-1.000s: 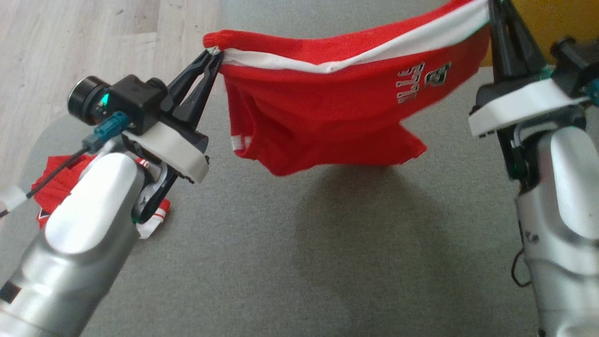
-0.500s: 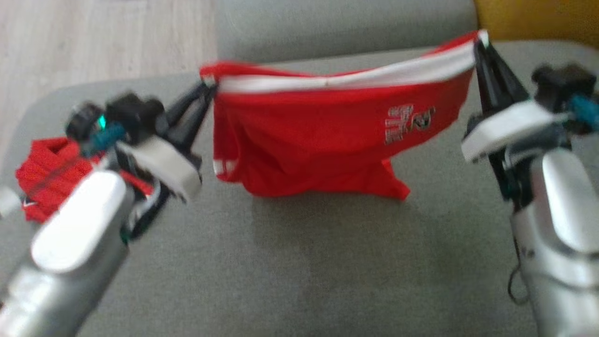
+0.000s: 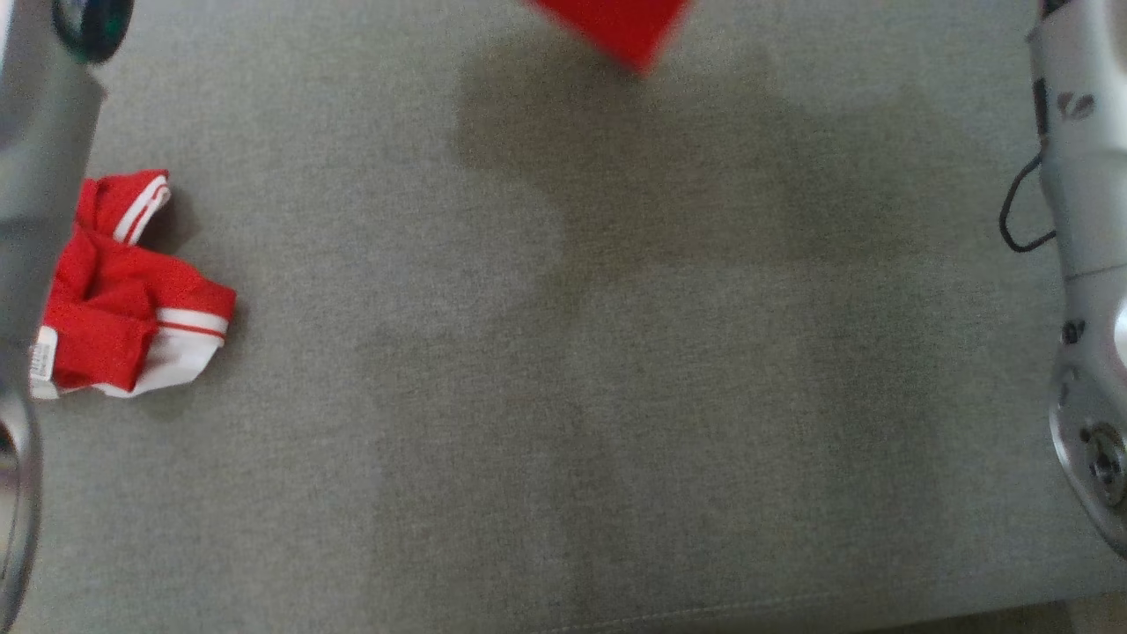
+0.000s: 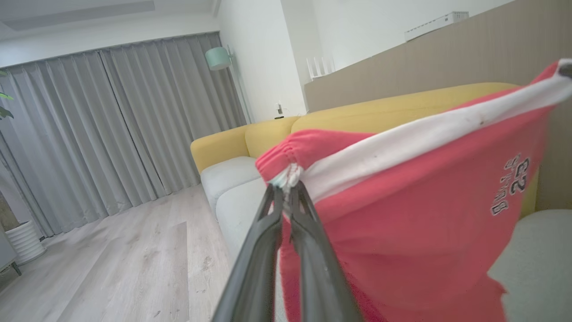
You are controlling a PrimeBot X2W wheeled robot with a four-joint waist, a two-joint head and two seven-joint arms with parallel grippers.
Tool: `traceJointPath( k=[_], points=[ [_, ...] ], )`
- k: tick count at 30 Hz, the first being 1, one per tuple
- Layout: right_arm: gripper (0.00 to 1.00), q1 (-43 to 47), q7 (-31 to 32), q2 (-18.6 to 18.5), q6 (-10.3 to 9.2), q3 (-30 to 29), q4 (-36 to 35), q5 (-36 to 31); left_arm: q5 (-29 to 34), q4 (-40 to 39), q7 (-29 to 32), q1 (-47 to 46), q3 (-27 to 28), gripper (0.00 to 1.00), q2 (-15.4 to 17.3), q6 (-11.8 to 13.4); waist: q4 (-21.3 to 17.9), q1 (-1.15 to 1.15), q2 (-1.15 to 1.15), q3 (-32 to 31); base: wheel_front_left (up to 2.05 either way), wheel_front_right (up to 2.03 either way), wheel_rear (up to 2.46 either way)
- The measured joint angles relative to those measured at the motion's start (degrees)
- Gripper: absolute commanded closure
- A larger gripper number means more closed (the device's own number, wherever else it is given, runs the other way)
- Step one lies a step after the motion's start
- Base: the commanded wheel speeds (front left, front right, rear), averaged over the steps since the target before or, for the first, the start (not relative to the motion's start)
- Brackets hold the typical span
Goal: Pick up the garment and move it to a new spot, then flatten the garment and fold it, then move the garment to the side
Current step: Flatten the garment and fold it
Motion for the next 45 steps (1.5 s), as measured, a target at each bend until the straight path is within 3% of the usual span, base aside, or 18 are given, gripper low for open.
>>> traceJointPath(
  k=[3,8,13,19,25,33,40,45],
  points=[
    [1.0,-2.21,-3.97,0.48,0.0,-1.22,5.72,-1.74,0.48,4.04,-4.22,-2.82,0.24,1.0,-2.19,0.0,0.02,0.0,0.0,1.37,0.0,0.0,0.0],
    [1.0,0.08,-5.73,-0.11,0.0,-0.12,13.96,-3.0,0.18,9.02,-6.95,0.64,-2.83,1.0,-5.42,-0.57,1.02,-0.03,0.0,0.89,0.0,0.0,0.0],
    [1.0,10.07,-5.17,-2.49,0.0,6.7,21.95,-1.98,-1.96,10.78,-7.22,15.08,-10.77,1.0,-6.68,-1.08,2.15,-0.03,0.0,-1.12,0.0,0.0,0.0],
    [1.0,18.02,1.12,-4.85,0.0,16.12,24.19,5.06,-7.36,3.6,-4.94,30.03,-20.33,1.0,-4.6,-1.07,2.89,-0.04,0.0,-4.42,0.0,0.0,0.0],
    [1.0,26.15,11.82,-10.12,0.0,27.77,16.07,17.64,-9.79,-4.39,-2.99,37.82,-22.78,1.0,-1.3,-0.62,3.09,-0.04,0.0,-8.74,0.0,0.0,0.0],
    [1.0,34.42,26.31,-23.49,0.0,38.52,-2.55,35.93,-10.72,-16.38,-0.41,47.86,-24.82,1.0,2.58,4.83,1.88,-0.04,0.0,-14.38,0.0,0.0,0.0],
    [1.0,43.37,36.86,-33.67,0.0,40.53,-15.0,45.57,-11.29,-27.26,2.53,55.6,-26.83,1.0,5.32,9.35,0.86,-0.05,0.01,-17.41,0.0,0.0,0.0],
    [1.0,46.04,35.18,-36.11,0.0,36.1,-20.33,46.78,-11.29,-31.41,2.99,56.08,-26.4,1.0,6.24,11.63,1.5,-0.03,0.01,-16.52,0.0,0.0,0.0]
  ],
)
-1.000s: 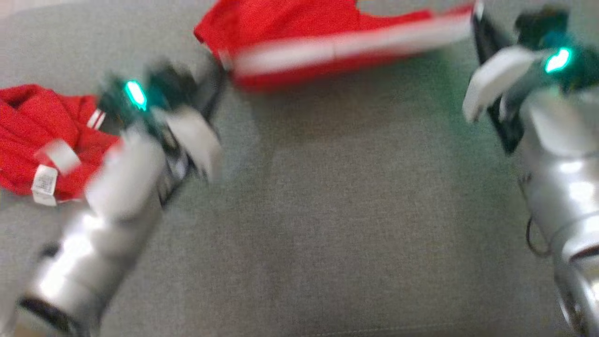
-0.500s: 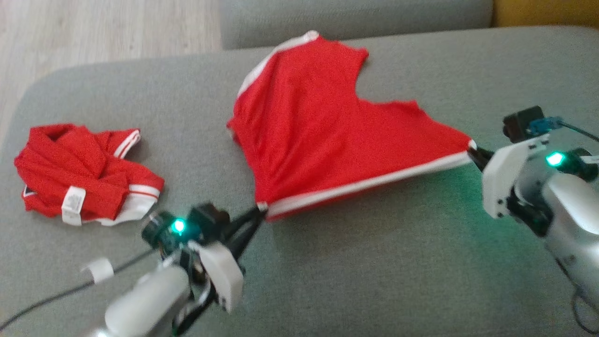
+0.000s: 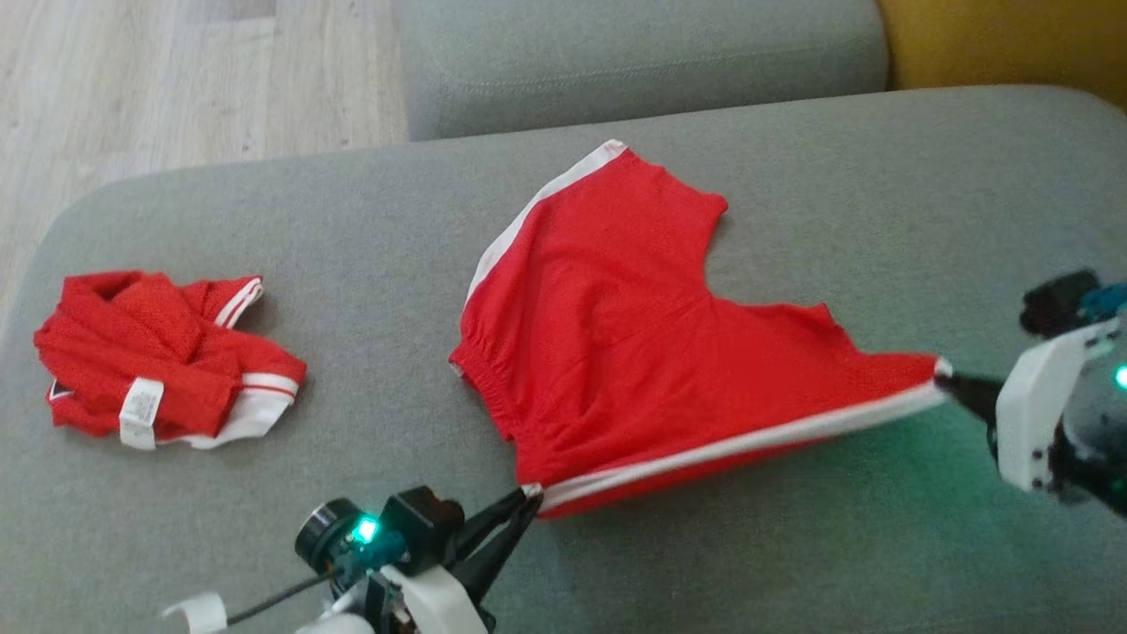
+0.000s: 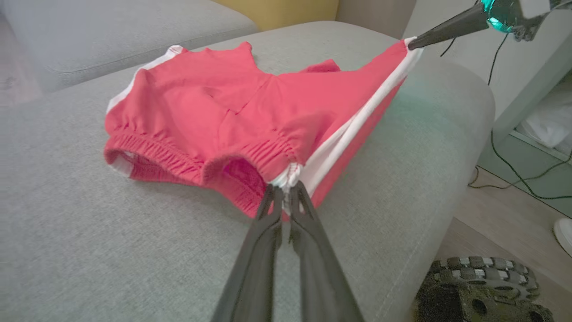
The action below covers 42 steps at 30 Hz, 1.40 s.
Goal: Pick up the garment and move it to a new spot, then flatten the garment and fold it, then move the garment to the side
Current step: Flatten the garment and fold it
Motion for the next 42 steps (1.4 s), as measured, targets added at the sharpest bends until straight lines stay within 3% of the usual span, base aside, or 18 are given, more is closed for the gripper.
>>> traceJointPath(
  k=[5,13,22,32,40,41,42],
  points=[
    [1.0,-1.55,-3.28,0.47,0.0,-3.72,-1.42,-4.11,0.0,-0.42,-0.02,-1.79,0.94,1.0,-0.07,0.54,0.99,0.0,0.0,1.63,0.0,0.0,0.0],
    [1.0,-11.69,-10.1,6.66,0.0,-10.01,1.44,-15.56,0.05,3.46,-0.59,-12.28,5.75,1.0,-1.91,0.35,4.08,0.01,0.0,7.63,0.0,0.0,0.0],
    [1.0,-27.28,-14.27,13.99,0.0,-11.34,12.56,-26.05,0.43,11.48,-1.76,-21.81,6.95,1.0,-6.46,-2.57,8.98,0.02,0.0,15.92,0.0,0.0,0.0],
    [1.0,-36.48,-18.83,17.89,0.0,-9.1,26.64,-31.55,0.7,21.24,-4.58,-28.61,7.03,1.0,-12.8,-5.77,15.03,0.01,-0.01,22.39,0.0,0.0,0.0],
    [0.99,-40.85,-23.51,19.39,0.0,-8.31,35.11,-33.05,1.23,26.81,-6.66,-31.01,5.91,1.0,-16.23,-7.51,17.32,0.0,-0.01,24.42,0.0,0.0,0.0],
    [0.15,-41.34,-24.19,19.44,0.0,-8.7,36.18,-33.08,1.22,27.28,-6.67,-31.1,5.88,1.0,-16.57,-7.64,17.46,0.0,-0.01,24.57,0.0,0.0,0.0],
    [0.0,-41.89,-24.82,19.47,0.0,-8.79,37.15,-33.23,1.22,27.87,-6.91,-31.26,5.88,0.96,-16.9,-7.61,17.59,0.0,0.0,24.73,0.0,0.0,0.0]
  ],
)
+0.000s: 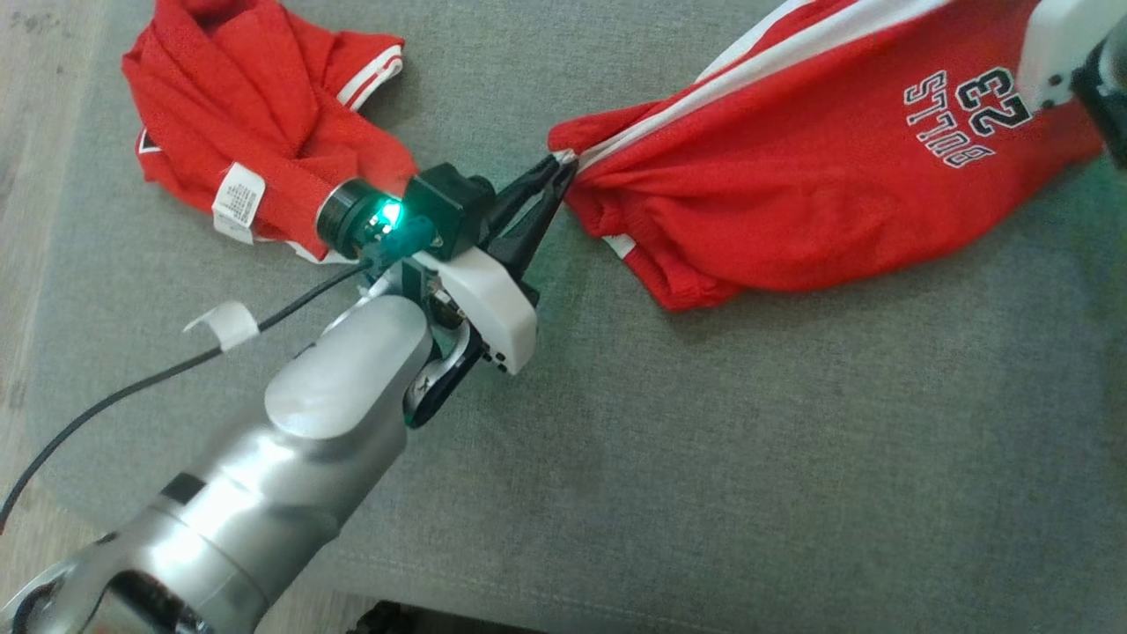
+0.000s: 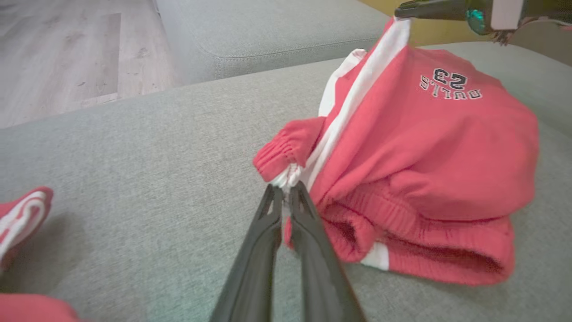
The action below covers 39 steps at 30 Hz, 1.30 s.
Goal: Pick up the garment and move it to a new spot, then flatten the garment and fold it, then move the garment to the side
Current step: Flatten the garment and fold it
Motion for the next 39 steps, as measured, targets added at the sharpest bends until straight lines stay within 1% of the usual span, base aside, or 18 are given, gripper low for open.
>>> traceJointPath(
  k=[1,2,3,7,9,13,15,16,20,23,26,30,32,36,39],
  points=[
    [0.0,-0.52,-0.68,0.07,0.0,-0.26,0.97,-0.21,0.0,0.7,-0.26,-0.31,0.0,0.52,-0.29,0.07,0.12,0.0,0.0,0.11,0.0,0.0,0.0],
    [0.0,-0.92,-1.37,0.19,0.0,-0.41,1.78,-0.33,0.0,1.19,-0.53,-0.58,0.02,0.04,-0.41,0.1,0.2,0.01,0.0,0.14,0.0,0.0,0.0],
    [0.0,-1.28,-2.15,0.46,0.0,-0.63,2.66,-0.33,0.0,1.79,-0.86,-0.74,0.03,0.0,-0.54,0.2,0.24,0.01,0.0,0.07,0.0,0.0,0.0],
    [0.0,-1.58,-6.26,1.78,0.0,-1.58,4.88,-0.32,-0.04,4.55,-2.43,-0.75,0.24,0.0,-0.85,1.03,0.22,0.0,0.0,-1.03,0.0,0.0,0.0],
    [0.0,-1.58,-9.53,1.77,0.0,-1.63,5.44,-0.9,-0.04,5.71,-3.23,-0.6,0.33,0.0,-0.91,1.34,0.14,0.0,0.0,-2.01,0.0,0.0,0.0],
    [0.0,-1.04,-13.32,2.25,0.0,-2.47,6.65,0.31,-0.8,7.37,-5.32,0.43,1.65,0.0,-0.94,1.97,-0.23,0.0,0.0,-4.55,0.0,0.0,0.0],
    [0.0,0.94,-15.47,3.52,0.0,-3.43,6.36,2.64,-0.81,7.59,-8.01,1.83,2.53,0.0,-0.46,3.67,-0.81,-0.01,0.0,-6.95,0.0,0.0,0.0],
    [0.0,0.94,-15.47,3.52,0.0,-3.43,6.36,2.64,-0.81,7.59,-8.01,1.83,2.53,0.0,-0.46,3.67,-0.81,-0.01,0.0,-6.95,0.0,0.0,0.0],
    [0.0,5.87,-16.93,5.28,0.0,-4.87,3.76,5.94,-0.8,5.97,-10.1,4.13,6.14,0.0,1.14,7.05,-2.05,-0.01,0.0,-10.38,0.0,0.0,0.0],
    [0.0,10.29,-17.26,6.87,0.0,-5.84,-0.44,7.69,-0.45,2.05,-10.36,7.17,9.93,0.0,2.85,9.89,-3.42,-0.01,0.0,-12.9,0.0,0.0,0.0],
    [0.0,15.69,-17.4,8.09,0.0,-9.01,-7.37,8.57,2.57,-5.05,-10.59,12.02,15.02,0.0,4.58,12.81,-5.06,-0.02,0.0,-15.22,0.0,0.0,0.0],
    [0.0,25.14,-17.41,10.74,0.0,-14.3,-15.73,8.16,6.27,-12.95,-10.7,21.17,20.49,0.0,6.03,15.08,-7.61,-0.01,0.0,-17.74,0.0,0.0,0.0],
    [0.0,31.16,-17.4,12.62,0.0,-17.79,-19.87,6.8,7.73,-16.05,-10.69,26.16,22.74,0.0,6.1,15.62,-8.82,-0.02,0.0,-18.84,0.0,0.0,0.0],
    [0.0,43.24,-17.4,16.96,0.0,-24.02,-27.52,2.9,9.71,-19.97,-10.69,34.73,26.51,0.0,5.73,15.58,-10.99,-0.01,0.0,-20.45,0.0,0.0,0.0],
    [0.0,51.36,-17.4,19.27,0.0,-26.63,-32.34,0.69,11.49,-21.4,-10.69,39.58,28.47,0.0,5.08,14.48,-12.06,-0.02,0.0,-21.2,0.0,0.0,0.0]
  ],
)
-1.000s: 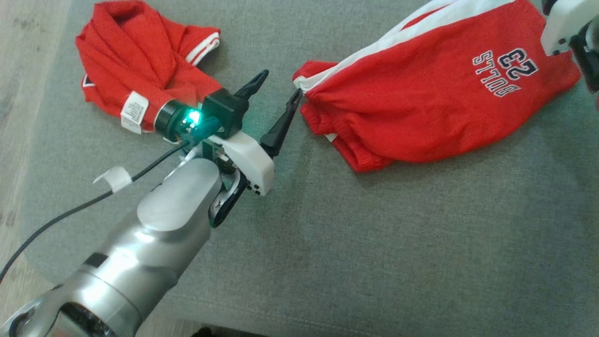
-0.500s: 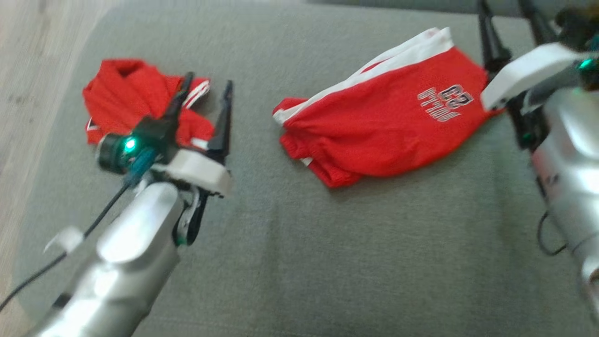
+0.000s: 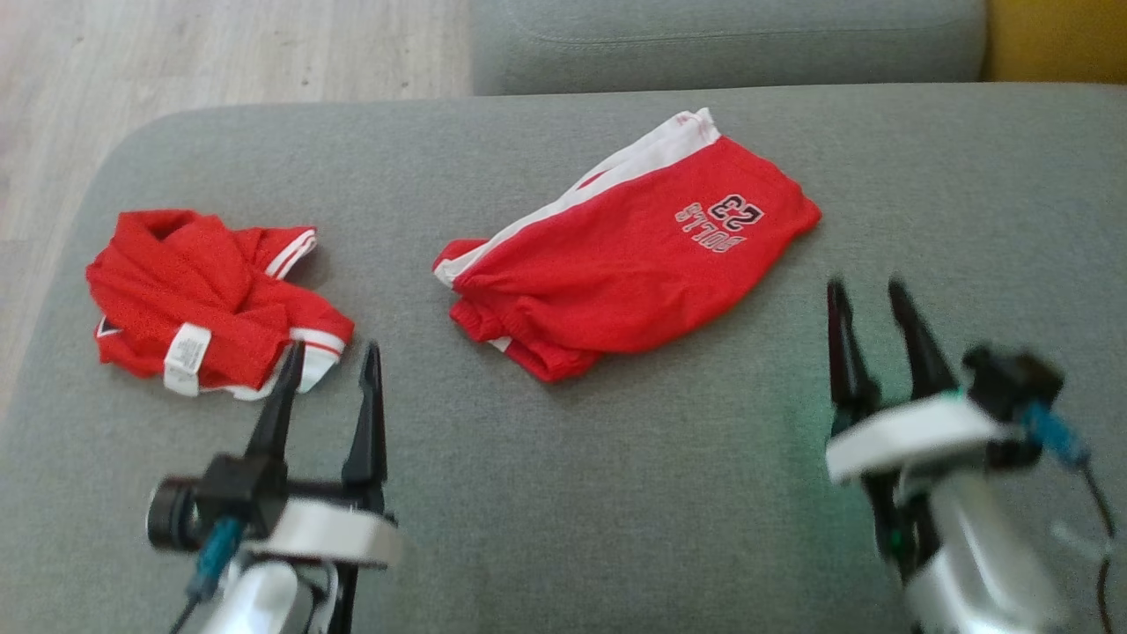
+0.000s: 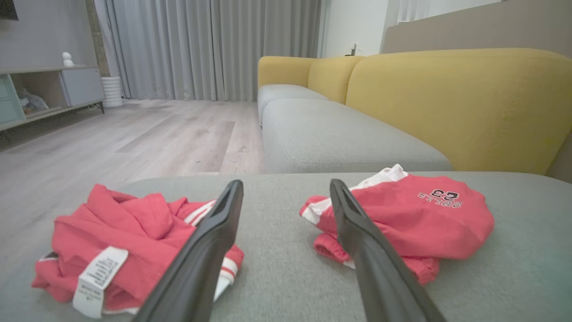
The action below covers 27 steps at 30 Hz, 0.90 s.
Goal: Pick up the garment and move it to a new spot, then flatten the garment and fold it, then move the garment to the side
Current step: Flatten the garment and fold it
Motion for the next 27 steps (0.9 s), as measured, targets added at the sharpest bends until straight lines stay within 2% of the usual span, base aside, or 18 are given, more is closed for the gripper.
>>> traceJointPath(
  k=[5,12,18,23,27],
  points=[
    [0.0,7.3,0.0,0.75,0.0,-1.14,-3.89,-2.75,2.36,-0.34,0.0,4.19,3.31,0.0,-1.87,-2.58,-0.57,0.01,0.0,-0.07,0.0,0.0,0.0],
    [0.0,6.17,1.07,1.27,0.0,-1.6,-5.54,-5.69,5.69,-0.38,0.0,4.26,5.43,0.0,-4.81,-5.56,0.25,0.01,0.0,1.79,0.0,0.0,0.0],
    [0.0,-5.34,9.09,1.55,0.0,-9.32,-2.48,-10.59,7.42,-0.14,0.0,0.77,6.81,0.0,-7.05,-8.1,2.19,0.03,0.0,5.91,0.0,0.0,0.0],
    [0.0,-16.41,17.58,1.43,0.0,-15.92,4.11,-16.92,8.59,0.58,0.0,-2.02,8.15,0.0,-9.12,-10.37,4.73,0.03,0.0,10.01,0.0,0.0,0.0],
    [0.0,-22.43,20.7,0.33,0.0,-19.52,10.49,-20.9,9.75,1.64,0.0,-3.81,8.54,0.0,-10.43,-11.99,7.38,0.03,0.0,12.78,0.0,0.0,0.0]
  ],
)
